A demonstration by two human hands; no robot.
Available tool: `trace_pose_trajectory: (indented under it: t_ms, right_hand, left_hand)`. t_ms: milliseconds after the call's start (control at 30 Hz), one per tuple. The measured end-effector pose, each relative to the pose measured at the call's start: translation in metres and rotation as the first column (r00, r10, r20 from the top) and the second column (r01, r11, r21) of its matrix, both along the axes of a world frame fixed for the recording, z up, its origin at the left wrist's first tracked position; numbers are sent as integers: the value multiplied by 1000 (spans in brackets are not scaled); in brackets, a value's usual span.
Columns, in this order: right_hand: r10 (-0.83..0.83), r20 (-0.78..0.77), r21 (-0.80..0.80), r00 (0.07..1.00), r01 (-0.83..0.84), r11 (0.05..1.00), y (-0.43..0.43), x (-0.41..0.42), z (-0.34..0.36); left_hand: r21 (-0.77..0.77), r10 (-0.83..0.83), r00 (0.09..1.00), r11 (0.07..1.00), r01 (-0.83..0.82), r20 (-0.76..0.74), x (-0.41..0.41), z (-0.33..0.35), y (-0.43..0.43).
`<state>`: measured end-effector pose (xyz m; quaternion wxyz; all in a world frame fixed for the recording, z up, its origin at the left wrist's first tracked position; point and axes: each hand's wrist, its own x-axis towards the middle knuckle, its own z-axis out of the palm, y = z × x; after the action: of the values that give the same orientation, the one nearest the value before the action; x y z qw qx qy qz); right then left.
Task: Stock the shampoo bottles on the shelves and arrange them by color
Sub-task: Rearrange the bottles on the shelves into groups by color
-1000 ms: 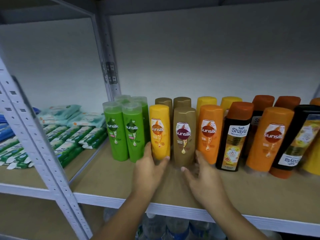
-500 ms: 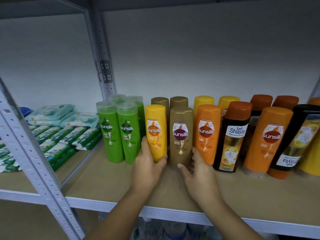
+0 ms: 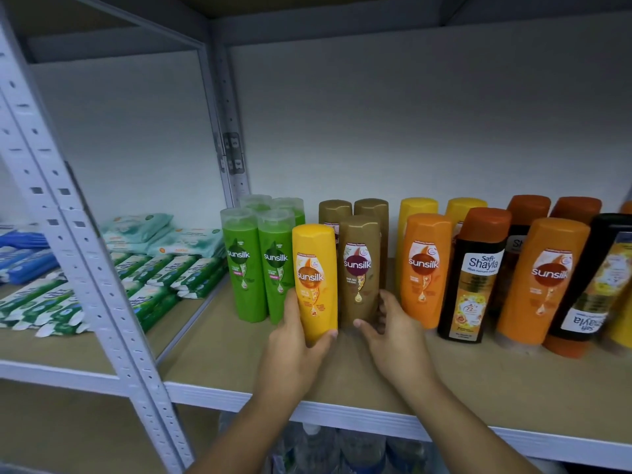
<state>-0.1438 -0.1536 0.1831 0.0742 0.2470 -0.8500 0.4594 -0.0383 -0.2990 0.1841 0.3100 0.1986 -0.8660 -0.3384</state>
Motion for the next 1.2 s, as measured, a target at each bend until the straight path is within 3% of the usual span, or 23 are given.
trace_pose_trajectory:
  t_ms: [900, 1200]
  right_hand:
    - [76, 46, -60, 996, -73, 995, -43, -19, -8]
    - [174, -31, 109, 984, -170, 979, -17, -5, -5]
  left_hand:
    - [-37, -3, 1000, 999, 4, 24, 20, -5, -33]
    - [55, -33, 999, 998, 33, -8, 20, 0, -31]
